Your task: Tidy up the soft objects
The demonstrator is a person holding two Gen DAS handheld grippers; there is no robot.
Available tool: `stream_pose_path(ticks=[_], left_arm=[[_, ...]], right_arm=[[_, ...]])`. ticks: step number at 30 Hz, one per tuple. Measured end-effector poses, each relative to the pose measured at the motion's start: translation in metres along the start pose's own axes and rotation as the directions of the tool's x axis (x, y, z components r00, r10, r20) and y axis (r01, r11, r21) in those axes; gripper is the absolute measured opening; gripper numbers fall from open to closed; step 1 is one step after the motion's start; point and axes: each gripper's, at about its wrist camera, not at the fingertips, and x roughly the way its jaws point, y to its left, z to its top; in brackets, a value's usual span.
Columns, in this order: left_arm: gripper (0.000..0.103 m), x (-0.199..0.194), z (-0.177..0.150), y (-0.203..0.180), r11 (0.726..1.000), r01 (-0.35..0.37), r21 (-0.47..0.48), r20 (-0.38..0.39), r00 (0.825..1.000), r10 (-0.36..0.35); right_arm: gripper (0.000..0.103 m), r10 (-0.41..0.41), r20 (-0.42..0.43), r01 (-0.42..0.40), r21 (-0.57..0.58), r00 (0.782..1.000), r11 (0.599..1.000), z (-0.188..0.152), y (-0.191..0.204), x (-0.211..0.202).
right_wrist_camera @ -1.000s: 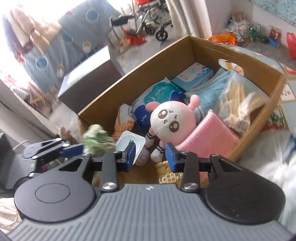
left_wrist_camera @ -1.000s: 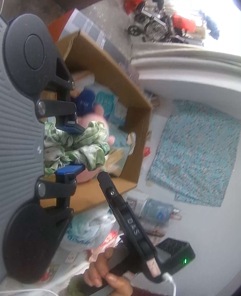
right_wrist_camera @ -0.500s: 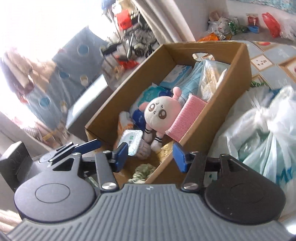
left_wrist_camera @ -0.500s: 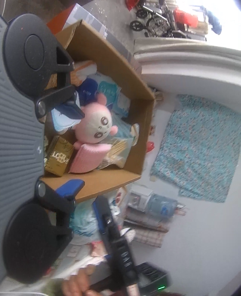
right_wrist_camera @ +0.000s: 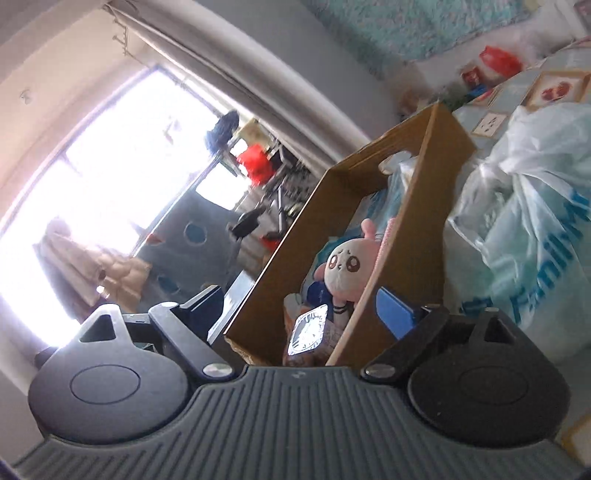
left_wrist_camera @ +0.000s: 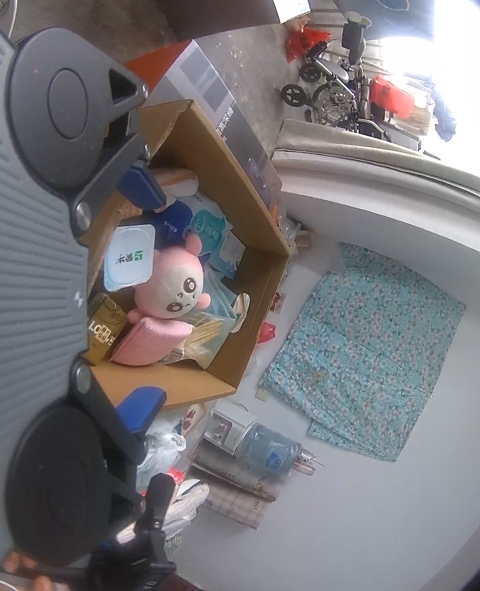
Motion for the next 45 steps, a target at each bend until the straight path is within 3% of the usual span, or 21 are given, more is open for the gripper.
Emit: stream_pose_path(ticks=[3, 8, 11, 16, 22, 27, 31, 34, 41, 45], left_arm=[[0.103, -0.003, -0.004, -0.002, 1.000, 0.005, -0.004, -0.011, 1.000, -0.006], [0.103, -0.014, -0.009, -0.010, 1.000, 0.029, -0.010, -0.013, 1.000, -0.029], [0.103, -0.020, -0.013, -0.020, 1.000, 0.024, 0.021, -0.013, 1.000, -0.024], [0.103, -0.024, -0.022, -0.035, 0.997, -0.032, 0.068, -0.017, 0.999, 0.033], [0.103, -0.021, -0.030, -0.042, 0.993, -0.065, 0.096, -0.055, 0.996, 0.071], [0.103, -0.016, -0.041, -0.055, 0.974, -0.068, 0.216, -0.089, 0.992, 0.089], [0.103, -0.016, -0.049, -0.065, 0.950, -0.068, 0.305, -0.085, 0.992, 0.098], [0.103, -0.015, -0.052, -0.066, 0.939, -0.059, 0.339, -0.095, 0.991, 0.097], [0.103, -0.012, -0.044, -0.056, 0.949, -0.080, 0.306, -0.089, 0.990, 0.112], [0.103, -0.012, -0.036, -0.048, 0.959, -0.099, 0.265, -0.076, 0.990, 0.123]], right_arm=[[0.096, -0.052, 0.026, 0.052, -0.019, 0.998, 0.998, -0.013, 0.007, -0.002], [0.102, -0.029, 0.080, 0.024, 0.070, 0.996, 0.997, -0.029, -0.009, -0.009], [0.102, -0.116, 0.093, 0.105, 0.117, 0.989, 0.988, -0.036, -0.021, -0.011], [0.102, -0.265, 0.099, 0.255, 0.103, 0.959, 0.961, -0.047, -0.016, -0.018], [0.102, -0.405, 0.148, 0.407, 0.018, 0.902, 0.913, -0.048, 0.010, -0.036], [0.102, -0.411, 0.144, 0.418, -0.026, 0.900, 0.908, -0.051, 0.026, -0.044], [0.102, -0.464, 0.176, 0.482, -0.081, 0.868, 0.872, -0.056, 0.038, -0.047], [0.102, -0.473, 0.190, 0.497, -0.107, 0.860, 0.861, -0.060, 0.042, -0.048], [0.102, -0.534, 0.238, 0.574, -0.147, 0.811, 0.805, -0.065, 0.048, -0.048], [0.102, -0.537, 0.232, 0.577, -0.168, 0.811, 0.799, -0.070, 0.050, -0.044]])
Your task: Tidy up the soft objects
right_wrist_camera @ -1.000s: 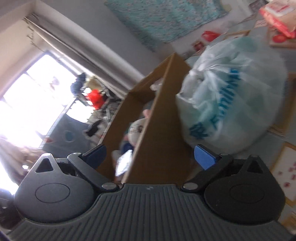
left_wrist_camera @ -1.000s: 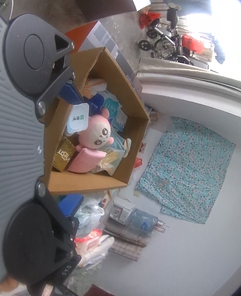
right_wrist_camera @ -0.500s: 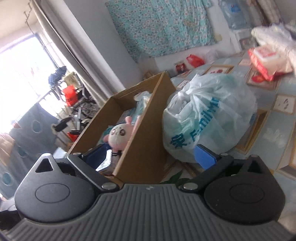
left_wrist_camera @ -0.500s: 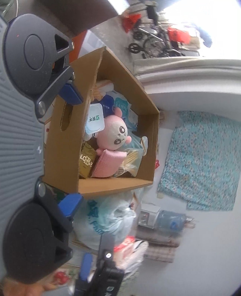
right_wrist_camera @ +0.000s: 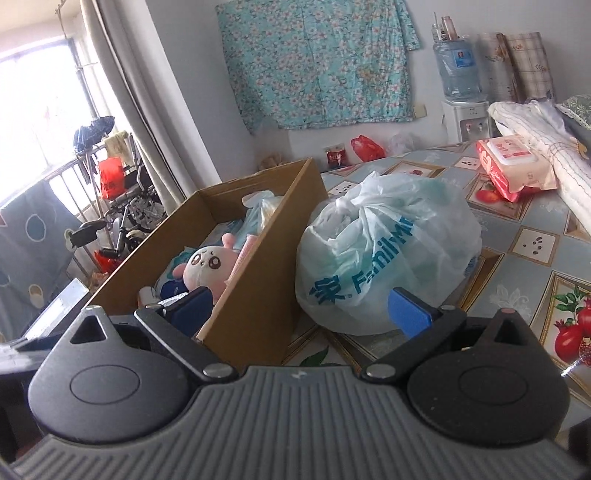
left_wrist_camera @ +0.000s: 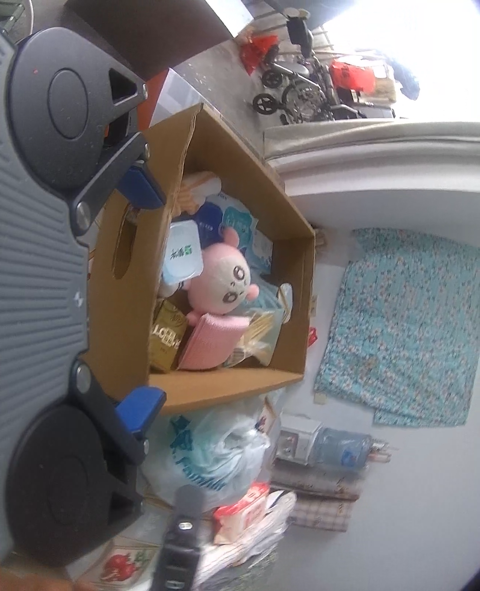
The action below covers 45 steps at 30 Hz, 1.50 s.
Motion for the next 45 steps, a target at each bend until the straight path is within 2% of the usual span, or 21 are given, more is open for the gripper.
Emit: stream_pose_path(ticks=[5, 8, 11, 19, 23, 29, 40, 45], left_arm=[[0.103, -0.002, 0.004, 0.006, 1.000, 0.000, -0.002, 0.008, 1.000, 0.000], [0.103, -0.002, 0.003, 0.006, 1.000, 0.028, 0.006, 0.006, 1.000, -0.028], [0.103, 0.003, 0.003, 0.005, 0.999, 0.035, 0.007, -0.016, 0.999, -0.035], [0.103, 0.010, 0.002, 0.002, 1.000, -0.001, 0.012, -0.042, 0.999, 0.002], [0.103, 0.008, 0.002, 0.003, 0.999, 0.032, -0.008, -0.025, 0.999, -0.032], [0.103, 0.013, -0.001, 0.010, 0.993, 0.091, -0.078, -0.043, 0.995, -0.095], [0.103, 0.012, -0.008, 0.007, 0.999, 0.009, -0.053, -0.047, 0.999, -0.011], [0.103, 0.007, -0.008, -0.001, 1.000, -0.024, -0.020, -0.035, 0.999, 0.023]], right_arm=[[0.102, -0.019, -0.042, 0.018, -0.012, 0.999, 1.000, -0.007, 0.005, 0.010], [0.102, -0.019, -0.067, 0.018, -0.015, 0.998, 1.000, -0.008, 0.006, 0.015], [0.102, -0.026, -0.058, 0.026, -0.012, 0.998, 1.000, -0.009, 0.006, 0.015], [0.102, -0.043, -0.035, 0.044, 0.023, 0.998, 0.999, -0.006, -0.003, 0.011], [0.102, -0.051, -0.032, 0.052, 0.030, 0.998, 0.998, -0.006, -0.007, 0.010], [0.102, -0.050, -0.039, 0.051, 0.025, 0.998, 0.998, -0.006, -0.007, 0.012], [0.102, -0.045, -0.056, 0.045, -0.009, 0.997, 0.999, -0.008, -0.002, 0.013], [0.102, -0.008, -0.128, 0.005, -0.022, 0.992, 1.000, -0.009, -0.005, 0.017]])
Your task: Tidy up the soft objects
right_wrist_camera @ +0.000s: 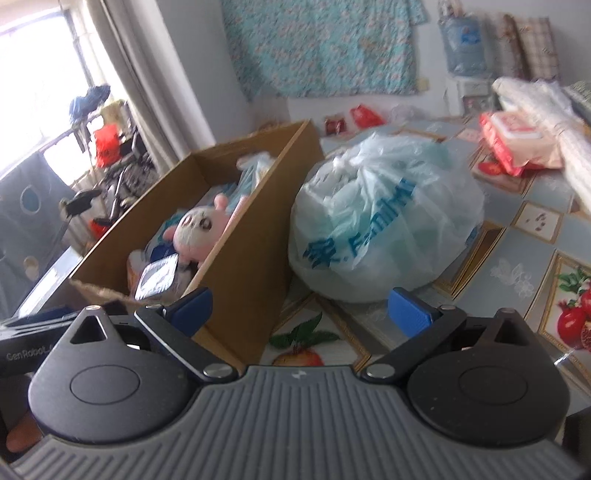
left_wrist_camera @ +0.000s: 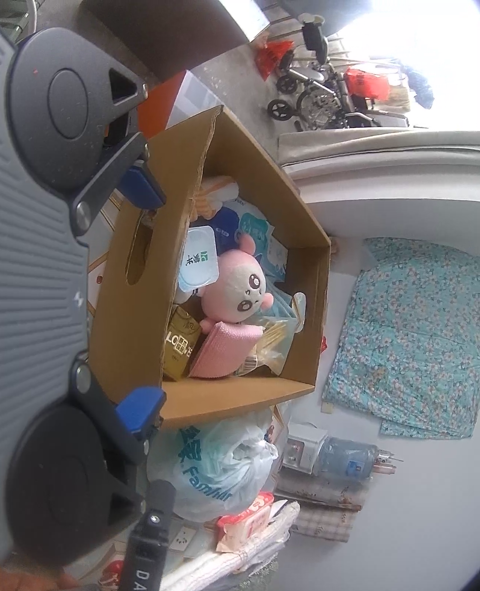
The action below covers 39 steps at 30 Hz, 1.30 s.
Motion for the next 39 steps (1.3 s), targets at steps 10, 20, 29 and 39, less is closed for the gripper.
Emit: stream_pose_path(ticks=[10, 20, 29, 39], left_arm=[[0.103, -0.001, -0.004, -0.012, 0.997, -0.070, 0.022, -0.002, 0.998, 0.070], [0.103, 0.006, -0.007, -0.009, 0.995, -0.103, 0.008, -0.048, 0.994, 0.103], [0.103, 0.006, -0.009, -0.004, 0.992, -0.123, 0.004, -0.060, 0.991, 0.123], [0.103, 0.010, -0.009, -0.003, 0.991, -0.131, 0.003, -0.074, 0.989, 0.131]], right_arm=[[0.102, -0.022, -0.022, 0.021, -0.046, 1.000, 0.999, -0.002, 0.006, 0.005], [0.102, -0.018, -0.034, 0.013, -0.130, 0.999, 0.991, -0.004, 0.023, 0.008], [0.102, -0.027, -0.046, 0.020, -0.161, 0.999, 0.987, -0.005, 0.030, 0.013], [0.102, -0.039, -0.052, 0.029, -0.186, 0.998, 0.982, -0.005, 0.033, 0.016]])
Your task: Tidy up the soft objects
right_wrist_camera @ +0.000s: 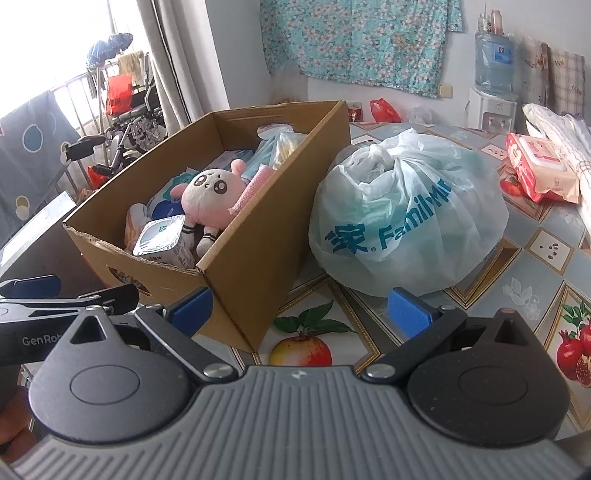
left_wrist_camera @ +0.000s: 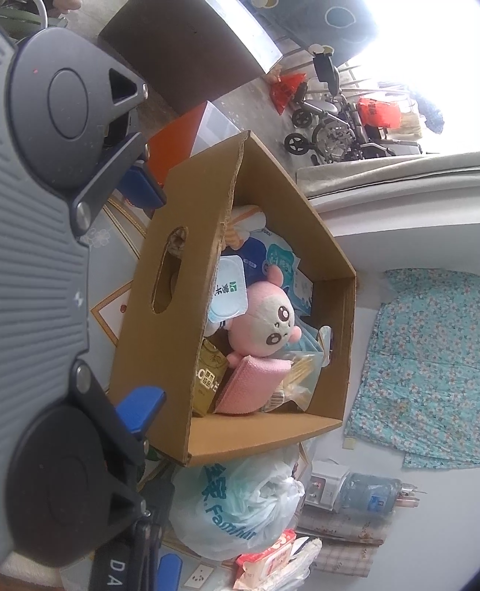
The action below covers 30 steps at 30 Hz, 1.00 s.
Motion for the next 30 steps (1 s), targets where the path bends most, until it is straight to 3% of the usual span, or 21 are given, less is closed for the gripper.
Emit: stream_pose_path(ticks=[30], left_arm=[[0.103, 0.0043, 0.0006, 0.0026, 1.000, -0.017, -0.005, -0.016, 1.000, 0.017]], right_arm=[[0.102, 0.010, -0.016, -0.010, -0.010, 1.000, 1.000, 0.0012, 0.0034, 0.0083]])
